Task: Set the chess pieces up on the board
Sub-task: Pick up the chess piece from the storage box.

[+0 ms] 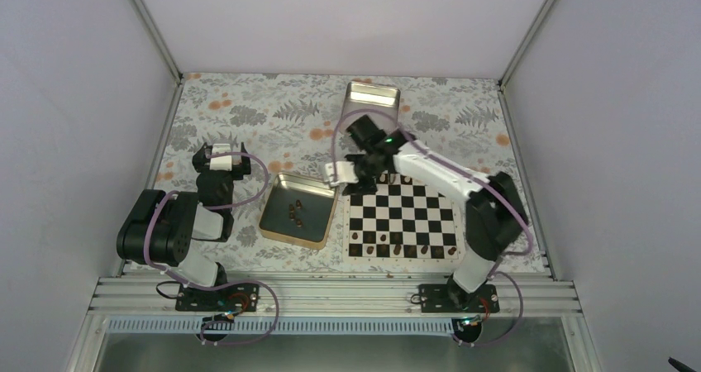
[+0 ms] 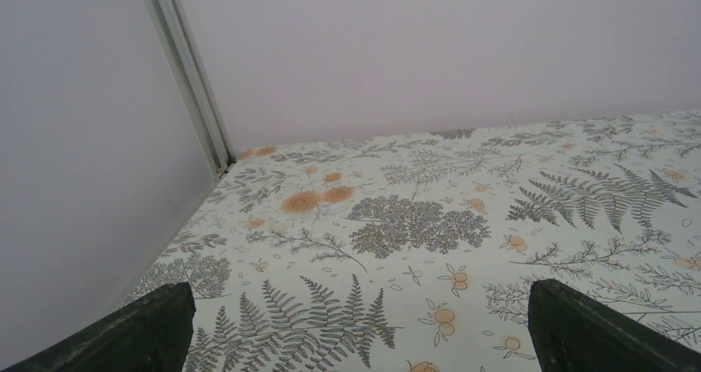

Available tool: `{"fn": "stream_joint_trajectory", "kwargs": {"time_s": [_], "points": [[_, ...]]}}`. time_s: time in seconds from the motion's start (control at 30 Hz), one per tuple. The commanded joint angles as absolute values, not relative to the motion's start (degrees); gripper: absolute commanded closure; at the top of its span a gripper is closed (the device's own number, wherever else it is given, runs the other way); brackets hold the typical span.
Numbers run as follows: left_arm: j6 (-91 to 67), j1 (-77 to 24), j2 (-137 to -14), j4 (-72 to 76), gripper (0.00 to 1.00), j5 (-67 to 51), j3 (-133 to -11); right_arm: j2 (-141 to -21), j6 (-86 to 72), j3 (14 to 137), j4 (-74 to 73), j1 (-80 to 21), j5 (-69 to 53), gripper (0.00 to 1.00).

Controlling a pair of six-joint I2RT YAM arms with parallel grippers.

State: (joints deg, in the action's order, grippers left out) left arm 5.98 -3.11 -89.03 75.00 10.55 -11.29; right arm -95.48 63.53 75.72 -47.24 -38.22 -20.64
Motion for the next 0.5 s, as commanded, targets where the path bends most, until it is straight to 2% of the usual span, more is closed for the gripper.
{"fn": "stream_joint_trajectory", "kwargs": {"time_s": [0.0,0.27,0.47], "points": [[6.2,-3.35,-89.82,77.8,0.0,10.42,-11.34,-102.16,58.01,79.87,-43.66,-43.65,-20.21,0.65],[6.22,-3.25,-89.76,77.87,0.0,10.44,-11.34,-111.2,52.15,85.1,-34.93,-49.6,-20.6,0.65],[6.23,-3.26,-89.75,77.86,0.0,10.34,-11.27,-119.46,52.13,91.69,-36.46,-50.47,-22.38,0.65]]}}
